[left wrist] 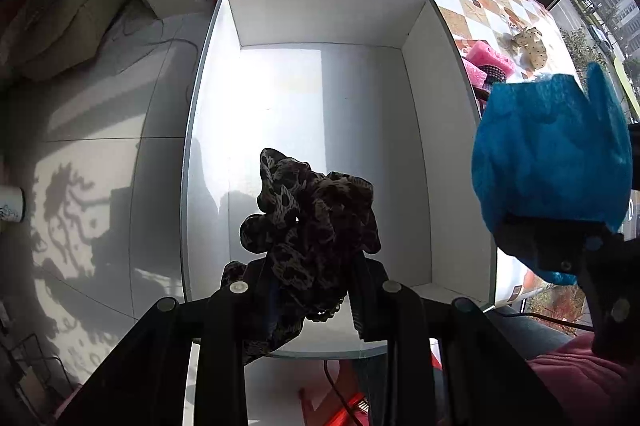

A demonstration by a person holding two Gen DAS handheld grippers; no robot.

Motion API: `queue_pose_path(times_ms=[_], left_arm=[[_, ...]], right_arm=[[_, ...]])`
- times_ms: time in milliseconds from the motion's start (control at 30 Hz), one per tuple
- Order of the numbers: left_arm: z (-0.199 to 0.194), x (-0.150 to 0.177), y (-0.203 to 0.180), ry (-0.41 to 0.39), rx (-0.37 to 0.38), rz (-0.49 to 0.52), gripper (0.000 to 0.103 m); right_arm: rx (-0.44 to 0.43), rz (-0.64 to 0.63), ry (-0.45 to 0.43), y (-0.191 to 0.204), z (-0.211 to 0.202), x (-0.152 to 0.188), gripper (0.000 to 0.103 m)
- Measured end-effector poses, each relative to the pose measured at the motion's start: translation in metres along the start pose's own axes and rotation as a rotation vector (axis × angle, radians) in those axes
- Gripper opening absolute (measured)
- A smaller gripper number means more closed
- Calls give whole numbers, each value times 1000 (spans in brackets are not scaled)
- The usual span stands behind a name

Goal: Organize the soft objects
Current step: 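Open both tools to drop the scrunchie and blue cloth into the box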

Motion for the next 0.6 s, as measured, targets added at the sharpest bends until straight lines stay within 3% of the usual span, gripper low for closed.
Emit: queue_pose_path(times_ms=[600], left_arm=[[7, 1, 0, 23, -7, -8, 32]], right_arm=[[-5, 2, 3, -2, 4, 1, 35]])
Point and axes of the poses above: each gripper's, at about its wrist camera, not at the fingertips, and z roughly the way its jaws point, y to its left, x to its underside, the point moved 7 cm from there along z, roughly the way its jaws point
